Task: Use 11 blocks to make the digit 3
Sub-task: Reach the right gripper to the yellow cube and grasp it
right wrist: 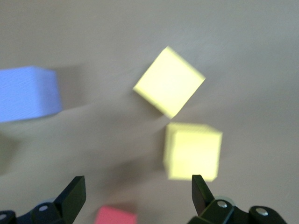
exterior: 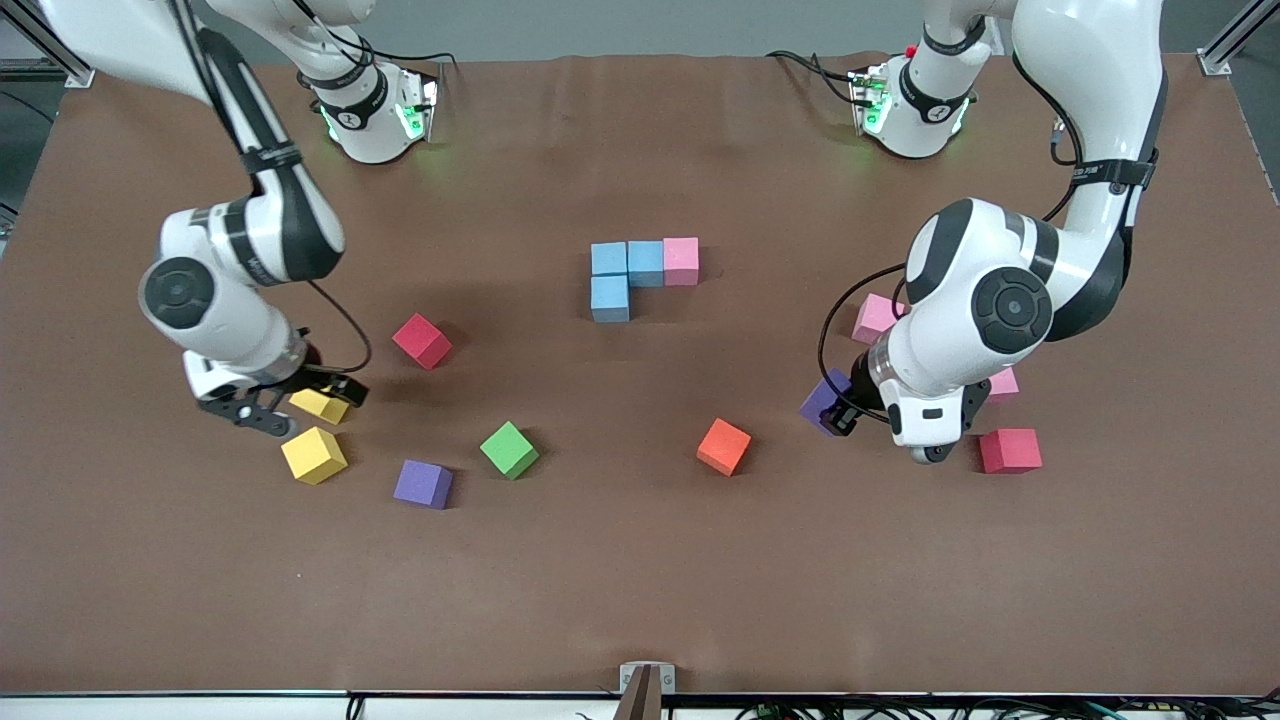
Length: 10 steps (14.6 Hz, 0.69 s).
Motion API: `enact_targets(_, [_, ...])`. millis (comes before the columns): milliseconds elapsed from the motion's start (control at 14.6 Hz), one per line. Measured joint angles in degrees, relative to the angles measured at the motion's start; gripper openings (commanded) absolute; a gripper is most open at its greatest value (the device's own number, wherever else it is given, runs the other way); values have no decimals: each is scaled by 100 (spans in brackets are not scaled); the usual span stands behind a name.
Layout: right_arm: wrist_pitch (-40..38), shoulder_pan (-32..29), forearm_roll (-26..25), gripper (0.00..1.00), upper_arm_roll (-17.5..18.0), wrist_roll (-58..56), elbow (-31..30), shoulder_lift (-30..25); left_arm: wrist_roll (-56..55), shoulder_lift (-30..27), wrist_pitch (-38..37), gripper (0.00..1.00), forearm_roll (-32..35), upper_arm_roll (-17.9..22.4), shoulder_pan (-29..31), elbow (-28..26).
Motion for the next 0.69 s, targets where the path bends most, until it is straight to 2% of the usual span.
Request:
enact_targets(275, [703, -738, 0, 100, -3, -813, -106, 506, -32, 0, -2, 4, 0, -1, -3, -10])
enact_targets(481, [1404, -770, 0, 100, 27, -830, -465, 744, -42, 0, -2, 4, 0, -1, -3, -11])
enact_targets(687, [1656, -773, 0, 99, 32, -820, -705, 804, -42, 0, -2, 4, 0, -1, -3, -11])
